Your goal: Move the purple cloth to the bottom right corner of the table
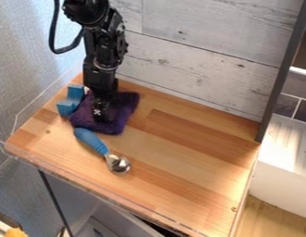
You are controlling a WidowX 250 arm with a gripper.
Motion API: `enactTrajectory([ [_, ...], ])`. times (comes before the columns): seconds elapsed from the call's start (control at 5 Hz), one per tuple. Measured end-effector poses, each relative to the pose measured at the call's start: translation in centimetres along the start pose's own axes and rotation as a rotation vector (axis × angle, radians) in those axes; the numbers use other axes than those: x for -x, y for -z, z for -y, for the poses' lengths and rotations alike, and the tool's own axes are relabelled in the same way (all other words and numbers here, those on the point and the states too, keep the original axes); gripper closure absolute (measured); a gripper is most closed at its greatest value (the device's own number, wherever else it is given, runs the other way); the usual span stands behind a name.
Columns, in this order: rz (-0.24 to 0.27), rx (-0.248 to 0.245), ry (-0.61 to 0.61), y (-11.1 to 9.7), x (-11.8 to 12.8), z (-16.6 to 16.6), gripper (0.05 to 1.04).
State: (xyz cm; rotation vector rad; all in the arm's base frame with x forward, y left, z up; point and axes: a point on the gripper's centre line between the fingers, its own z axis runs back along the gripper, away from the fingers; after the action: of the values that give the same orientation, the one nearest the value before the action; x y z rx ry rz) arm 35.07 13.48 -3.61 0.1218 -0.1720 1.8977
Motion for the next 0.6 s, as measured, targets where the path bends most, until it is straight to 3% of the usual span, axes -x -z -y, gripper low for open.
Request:
enactTrajectory([
  [0.2, -0.011, 0.005, -0.008, 0.1, 0.4, -0.1, 0.085],
  [0.4, -0.085, 0.001, 0.011, 0.2, 1.7, -0.5, 0.087],
  [0.6, -0.121, 0.000, 0.042, -0.1, 3.6, -0.9, 0.085],
])
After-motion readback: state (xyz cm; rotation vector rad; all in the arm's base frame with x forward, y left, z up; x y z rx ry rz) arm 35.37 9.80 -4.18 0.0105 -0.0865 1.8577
